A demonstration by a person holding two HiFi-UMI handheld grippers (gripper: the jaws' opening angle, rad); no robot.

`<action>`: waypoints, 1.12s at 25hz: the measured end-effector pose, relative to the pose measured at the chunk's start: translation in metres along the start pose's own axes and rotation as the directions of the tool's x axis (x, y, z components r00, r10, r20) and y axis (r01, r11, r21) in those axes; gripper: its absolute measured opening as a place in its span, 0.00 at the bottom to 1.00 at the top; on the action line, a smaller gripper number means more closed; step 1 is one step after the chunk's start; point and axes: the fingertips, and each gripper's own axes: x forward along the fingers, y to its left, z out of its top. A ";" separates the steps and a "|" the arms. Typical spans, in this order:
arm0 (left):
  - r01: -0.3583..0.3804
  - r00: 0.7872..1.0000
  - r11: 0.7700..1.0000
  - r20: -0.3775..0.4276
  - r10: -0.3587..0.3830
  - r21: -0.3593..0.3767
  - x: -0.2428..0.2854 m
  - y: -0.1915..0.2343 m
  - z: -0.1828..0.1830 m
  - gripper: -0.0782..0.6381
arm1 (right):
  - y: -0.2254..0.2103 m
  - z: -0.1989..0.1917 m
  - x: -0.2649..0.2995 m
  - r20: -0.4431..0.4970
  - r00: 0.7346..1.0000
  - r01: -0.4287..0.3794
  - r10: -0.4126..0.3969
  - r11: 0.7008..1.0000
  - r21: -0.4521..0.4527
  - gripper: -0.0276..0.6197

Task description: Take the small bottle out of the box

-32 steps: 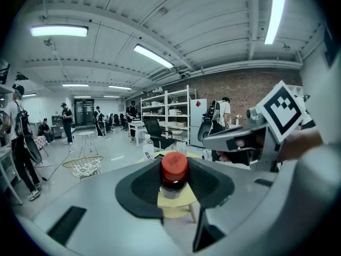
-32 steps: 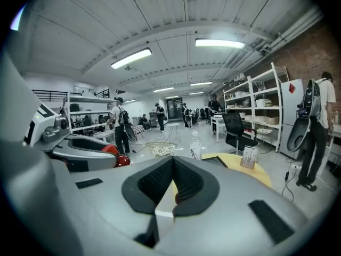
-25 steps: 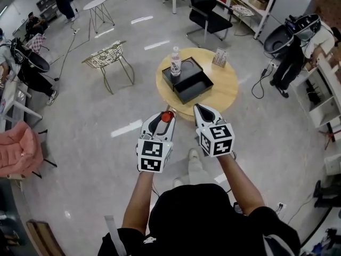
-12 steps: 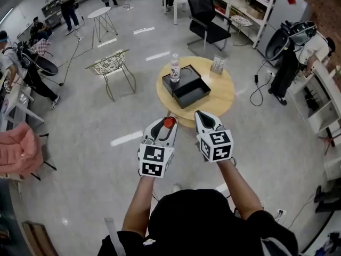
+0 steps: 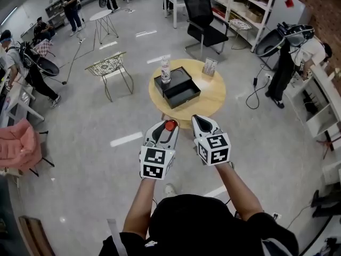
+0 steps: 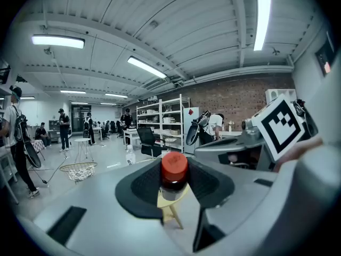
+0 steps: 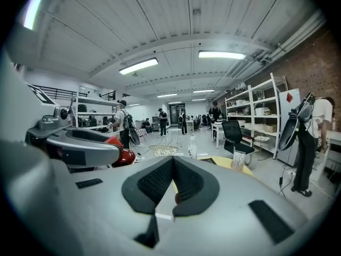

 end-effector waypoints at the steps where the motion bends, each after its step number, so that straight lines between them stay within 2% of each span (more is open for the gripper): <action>1: -0.004 1.000 1.000 0.000 0.004 -0.001 -0.001 -0.008 0.000 0.31 | -0.003 -0.001 -0.006 0.000 1.000 -0.005 0.005 1.000 0.002 0.04; 5: -0.024 1.000 0.999 -0.010 0.025 0.037 -0.007 -0.037 -0.003 0.31 | -0.013 -0.008 -0.031 -0.003 1.000 -0.015 0.015 1.000 0.007 0.04; 12: -0.056 0.998 0.998 0.004 0.056 -0.007 -0.025 -0.068 -0.004 0.31 | -0.013 -0.018 -0.065 0.002 0.999 -0.040 0.040 0.999 -0.011 0.04; 28: -0.096 0.995 0.995 0.025 0.096 0.002 -0.064 -0.131 -0.005 0.31 | -0.009 -0.024 -0.140 0.027 0.997 -0.071 0.073 0.995 -0.069 0.04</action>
